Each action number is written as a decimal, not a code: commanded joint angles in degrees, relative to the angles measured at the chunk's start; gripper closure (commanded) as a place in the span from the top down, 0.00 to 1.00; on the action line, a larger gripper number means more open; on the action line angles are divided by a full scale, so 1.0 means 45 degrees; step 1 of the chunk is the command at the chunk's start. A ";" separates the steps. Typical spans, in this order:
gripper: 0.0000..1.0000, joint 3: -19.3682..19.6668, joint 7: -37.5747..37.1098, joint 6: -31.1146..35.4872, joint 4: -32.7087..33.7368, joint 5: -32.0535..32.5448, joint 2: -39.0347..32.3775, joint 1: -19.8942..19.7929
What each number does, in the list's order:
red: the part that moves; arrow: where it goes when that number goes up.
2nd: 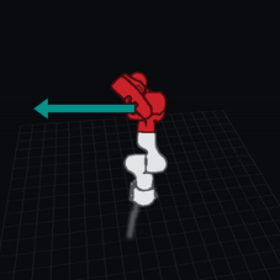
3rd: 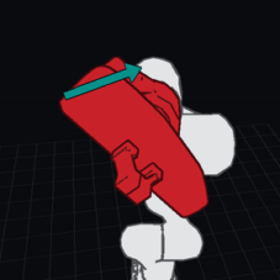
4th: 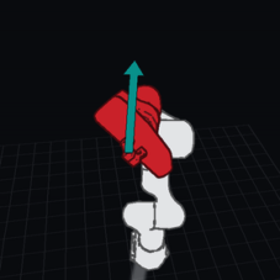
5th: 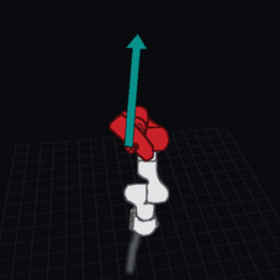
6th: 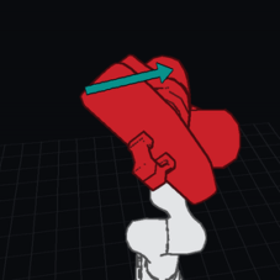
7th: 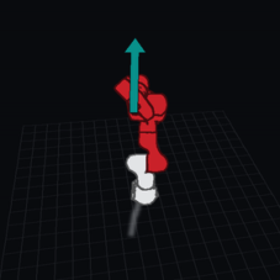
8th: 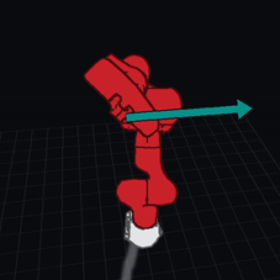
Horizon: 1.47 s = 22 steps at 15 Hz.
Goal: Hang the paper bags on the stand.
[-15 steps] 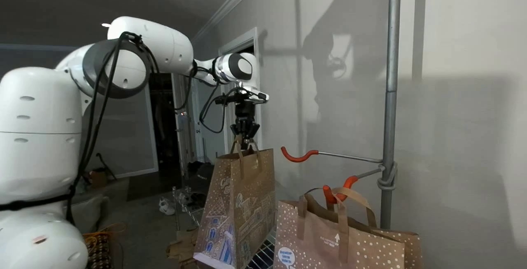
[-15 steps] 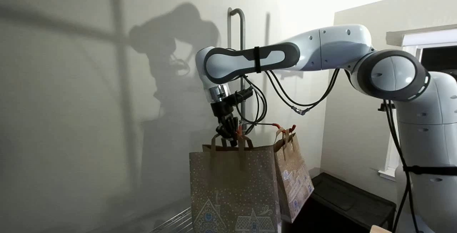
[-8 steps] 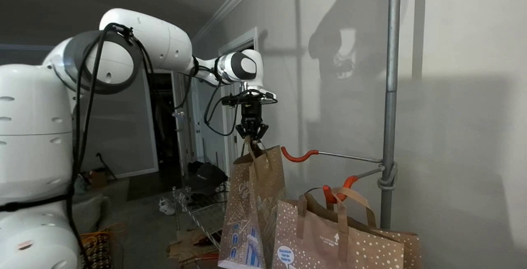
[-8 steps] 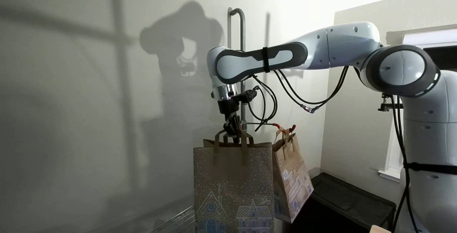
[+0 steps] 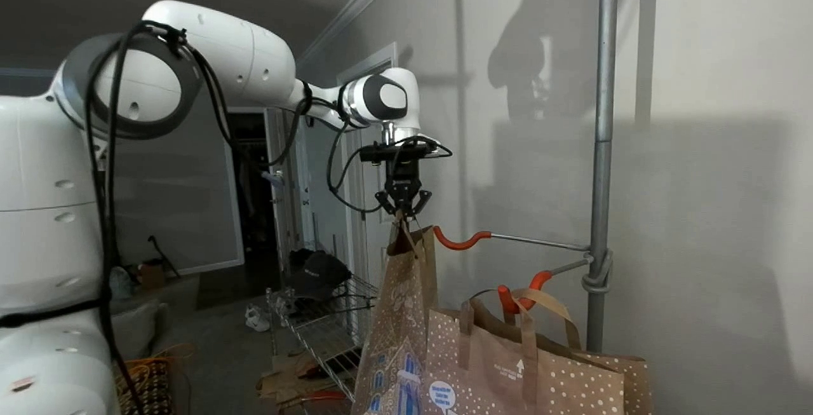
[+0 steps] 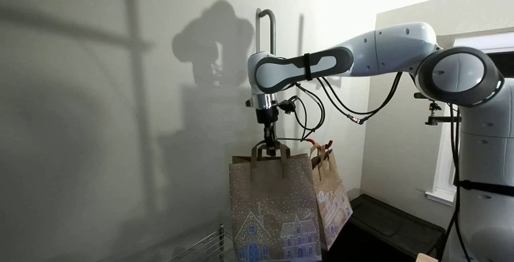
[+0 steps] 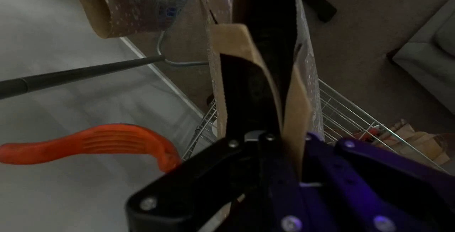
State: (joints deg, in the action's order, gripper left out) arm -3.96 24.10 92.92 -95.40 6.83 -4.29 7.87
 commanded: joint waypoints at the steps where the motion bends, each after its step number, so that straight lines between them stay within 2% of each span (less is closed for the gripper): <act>1: 0.05 -0.0066 0.1888 0.0511 -0.0507 -0.0472 0.0700 -0.0496; 6: 0.05 0.0170 0.3454 0.0616 -0.0178 -0.1250 0.0535 -0.0915; 13: 0.05 0.0209 0.3239 0.0826 0.0191 -0.1021 0.0225 -0.1018; 22: 0.05 0.0381 0.3171 0.0385 0.1660 -0.0974 -0.1029 -0.1305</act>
State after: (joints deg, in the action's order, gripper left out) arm -2.23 37.79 95.81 -91.09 2.21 -6.86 3.21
